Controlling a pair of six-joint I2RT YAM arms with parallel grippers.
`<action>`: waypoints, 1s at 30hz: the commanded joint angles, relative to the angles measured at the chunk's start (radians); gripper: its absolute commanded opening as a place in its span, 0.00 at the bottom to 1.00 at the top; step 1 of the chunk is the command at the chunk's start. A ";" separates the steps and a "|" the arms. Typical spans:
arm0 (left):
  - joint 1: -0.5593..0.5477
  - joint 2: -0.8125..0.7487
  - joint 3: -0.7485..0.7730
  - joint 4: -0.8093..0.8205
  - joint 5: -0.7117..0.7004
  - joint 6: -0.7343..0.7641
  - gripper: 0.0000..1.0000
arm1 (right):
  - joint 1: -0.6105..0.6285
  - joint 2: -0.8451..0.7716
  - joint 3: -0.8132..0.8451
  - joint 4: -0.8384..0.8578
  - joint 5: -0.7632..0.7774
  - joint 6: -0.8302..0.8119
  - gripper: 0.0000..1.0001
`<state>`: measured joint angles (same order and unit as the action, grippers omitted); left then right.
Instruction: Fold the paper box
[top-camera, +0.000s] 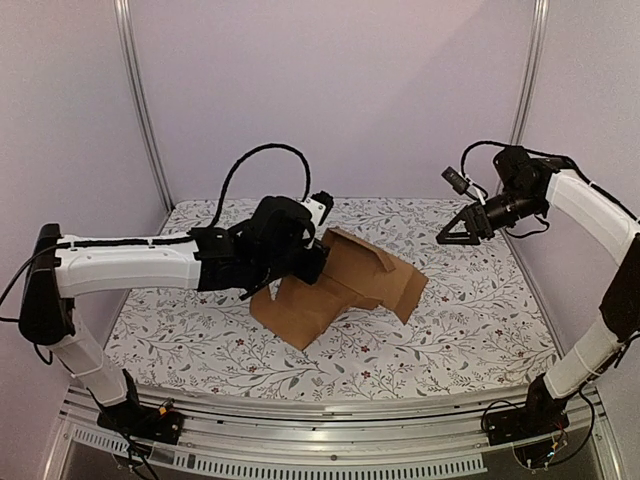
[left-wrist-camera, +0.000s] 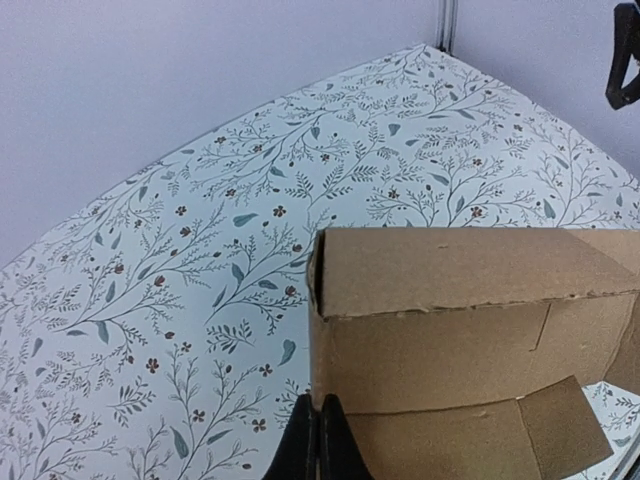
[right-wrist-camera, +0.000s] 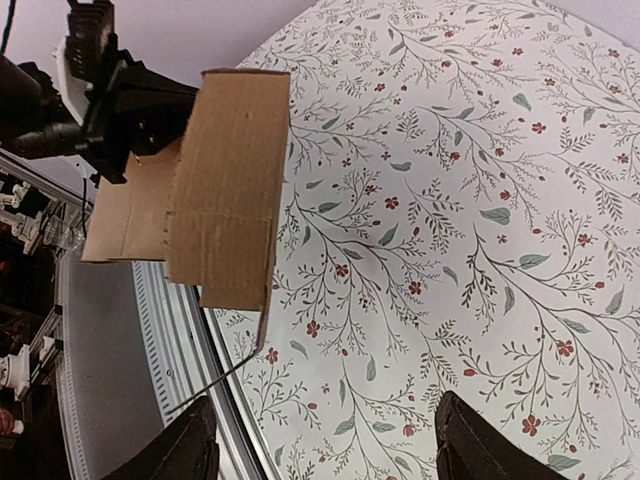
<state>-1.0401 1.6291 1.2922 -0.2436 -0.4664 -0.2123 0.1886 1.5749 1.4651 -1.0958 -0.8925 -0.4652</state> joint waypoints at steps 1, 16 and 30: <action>-0.002 -0.017 -0.167 0.433 -0.034 0.083 0.00 | 0.006 0.010 -0.040 0.064 -0.020 0.071 0.73; -0.009 0.026 -0.406 0.759 -0.173 -0.046 0.00 | 0.173 0.262 -0.003 0.109 0.040 0.037 0.63; -0.009 0.093 -0.372 0.747 -0.180 -0.126 0.00 | 0.367 0.291 -0.008 0.112 0.071 -0.013 0.66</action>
<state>-1.0431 1.7119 0.8986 0.4770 -0.6544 -0.3073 0.5575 1.8393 1.4372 -0.9936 -0.8371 -0.4767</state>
